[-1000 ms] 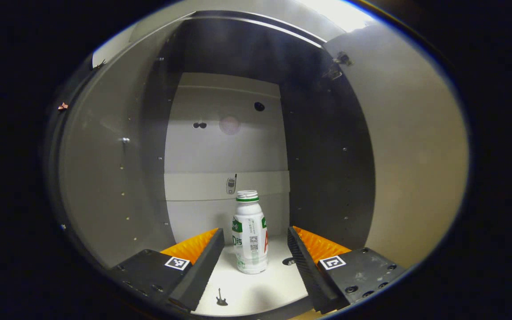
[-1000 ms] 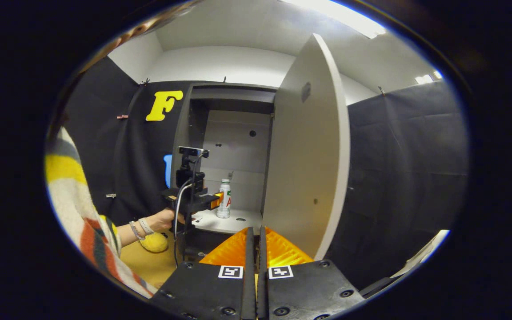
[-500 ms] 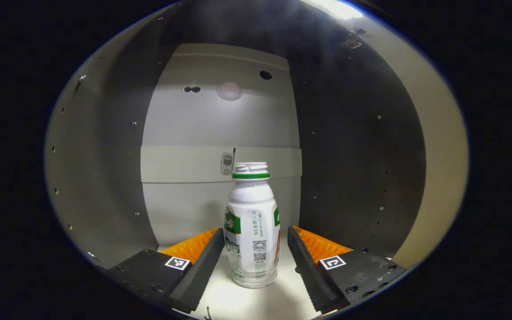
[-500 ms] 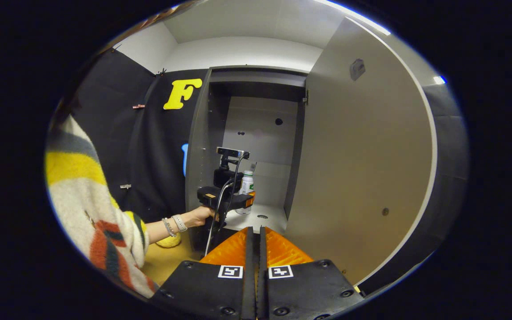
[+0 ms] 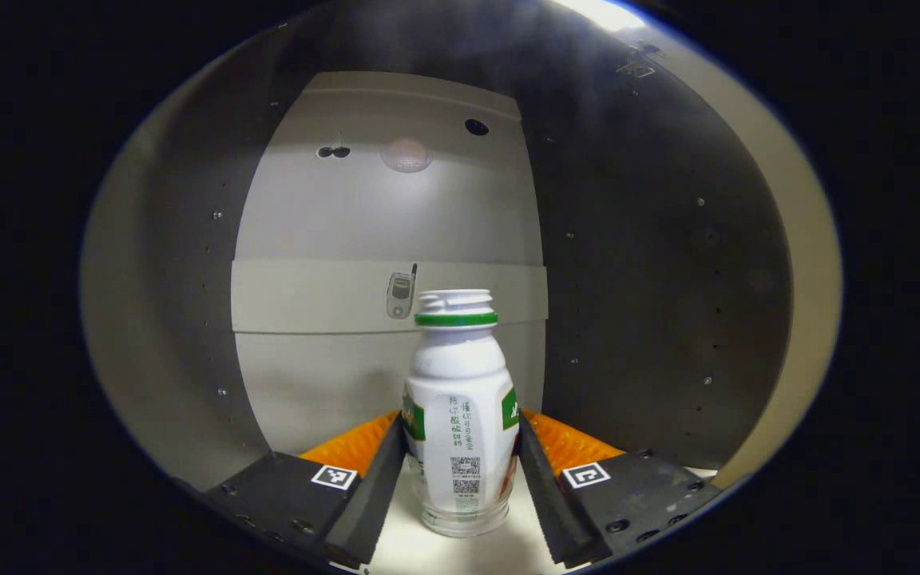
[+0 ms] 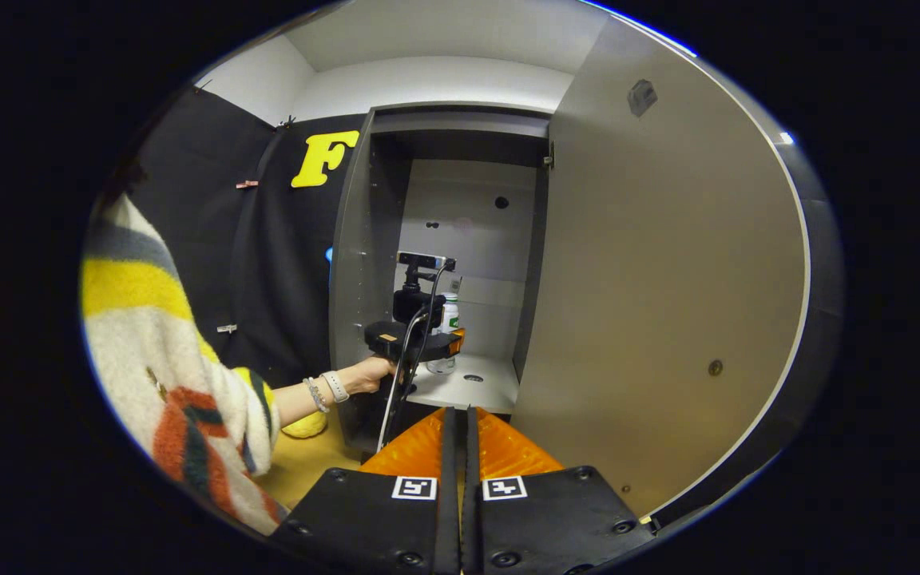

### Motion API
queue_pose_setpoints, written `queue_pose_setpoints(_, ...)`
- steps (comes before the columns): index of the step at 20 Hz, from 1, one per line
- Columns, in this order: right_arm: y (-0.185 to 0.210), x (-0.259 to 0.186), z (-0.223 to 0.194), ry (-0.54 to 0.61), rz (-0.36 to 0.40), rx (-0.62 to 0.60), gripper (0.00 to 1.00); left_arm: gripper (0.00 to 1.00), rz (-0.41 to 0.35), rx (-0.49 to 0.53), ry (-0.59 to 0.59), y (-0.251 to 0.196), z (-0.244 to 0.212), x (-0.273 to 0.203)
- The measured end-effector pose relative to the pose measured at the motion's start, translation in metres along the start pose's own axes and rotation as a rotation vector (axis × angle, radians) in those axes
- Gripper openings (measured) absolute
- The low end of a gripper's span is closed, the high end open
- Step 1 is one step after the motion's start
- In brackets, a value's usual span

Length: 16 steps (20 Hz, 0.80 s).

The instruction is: Open the cabinet door with the right hand, grasp the bottle in the cabinet with the left hand and place it on the coaster, then close the cabinet door with the right hand.

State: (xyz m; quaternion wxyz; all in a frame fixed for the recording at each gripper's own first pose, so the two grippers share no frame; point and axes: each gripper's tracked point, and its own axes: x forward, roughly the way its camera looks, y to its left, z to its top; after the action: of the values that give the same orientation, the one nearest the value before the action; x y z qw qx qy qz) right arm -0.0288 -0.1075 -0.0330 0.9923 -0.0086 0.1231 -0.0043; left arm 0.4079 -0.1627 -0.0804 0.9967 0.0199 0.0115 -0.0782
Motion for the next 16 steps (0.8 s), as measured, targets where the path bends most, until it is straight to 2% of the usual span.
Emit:
queue_pose_setpoints(6,-0.003,-0.006,0.000,-0.018,-0.003,0.032,0.06,0.77,-0.037,0.014,-0.023,-0.012,0.022,-0.043)
queue_pose_setpoints(8,0.000,-0.011,-0.003,-0.013,0.012,0.068,0.06,0.77,-0.060,0.015,-0.047,-0.015,0.038,-0.066)
queue_pose_setpoints(12,0.010,-0.018,0.000,-0.040,-0.011,0.100,0.06,0.77,-0.051,0.023,-0.083,-0.013,0.065,-0.115)
queue_pose_setpoints(15,0.013,-0.023,-0.004,-0.045,-0.048,0.065,0.06,0.77,-0.056,0.039,-0.089,-0.008,0.076,-0.156)
queue_pose_setpoints(16,0.020,-0.025,-0.004,-0.046,-0.040,0.062,0.06,0.77,-0.057,0.044,-0.085,-0.007,0.077,-0.172)
